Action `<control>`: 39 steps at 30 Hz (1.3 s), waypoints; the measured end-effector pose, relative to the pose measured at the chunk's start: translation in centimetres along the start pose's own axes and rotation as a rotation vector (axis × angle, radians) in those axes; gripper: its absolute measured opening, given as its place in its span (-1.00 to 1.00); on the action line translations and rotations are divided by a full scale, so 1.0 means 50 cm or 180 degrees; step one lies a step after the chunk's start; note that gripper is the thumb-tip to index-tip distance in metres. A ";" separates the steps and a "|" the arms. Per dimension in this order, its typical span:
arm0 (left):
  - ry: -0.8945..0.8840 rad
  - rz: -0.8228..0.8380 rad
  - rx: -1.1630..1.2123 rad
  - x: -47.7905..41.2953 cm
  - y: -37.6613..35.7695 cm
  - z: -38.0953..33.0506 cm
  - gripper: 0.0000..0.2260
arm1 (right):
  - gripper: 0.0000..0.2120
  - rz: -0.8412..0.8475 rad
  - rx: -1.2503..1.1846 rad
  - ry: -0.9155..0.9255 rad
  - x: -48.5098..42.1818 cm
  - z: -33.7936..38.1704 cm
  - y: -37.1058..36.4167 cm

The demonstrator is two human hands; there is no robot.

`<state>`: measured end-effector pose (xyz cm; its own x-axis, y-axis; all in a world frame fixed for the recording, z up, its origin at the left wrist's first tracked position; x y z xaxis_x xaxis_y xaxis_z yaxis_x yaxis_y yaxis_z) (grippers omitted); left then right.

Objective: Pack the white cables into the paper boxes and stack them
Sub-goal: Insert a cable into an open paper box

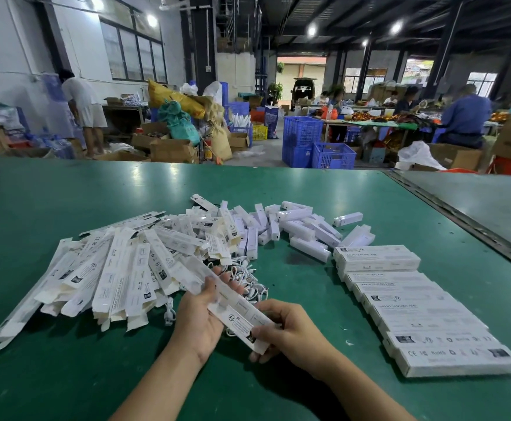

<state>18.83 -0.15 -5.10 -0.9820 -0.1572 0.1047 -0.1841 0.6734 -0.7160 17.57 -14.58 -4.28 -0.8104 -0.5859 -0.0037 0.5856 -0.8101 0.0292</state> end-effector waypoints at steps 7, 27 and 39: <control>-0.0121 0.0370 -0.0427 0.010 -0.028 -0.010 -0.59 | -0.70 -0.0239 -0.0749 -0.0027 -0.002 -0.004 0.019; -0.1516 0.0919 -0.3895 0.083 -0.101 0.003 -0.44 | -0.69 -0.0646 -0.0865 0.0410 0.002 0.012 0.051; -0.1856 0.0573 -0.3740 0.084 -0.087 -0.022 -0.62 | -0.81 -0.1010 0.0153 0.1053 0.023 0.051 0.063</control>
<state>15.48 -2.94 -0.81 -0.8889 -0.0870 -0.4498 -0.2706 0.8919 0.3623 18.45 -17.74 -1.65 -0.8949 -0.2907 -0.3386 0.3015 -0.9532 0.0214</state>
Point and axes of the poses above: each hand's wrist, its own x-axis away from the middle knuckle, its own y-axis out of the back of the hand, z = x × y, the point moved 9 cm from there along -x, towards the middle knuckle, and after that the axes turned 3 degrees about z, right-handed, at the moved point
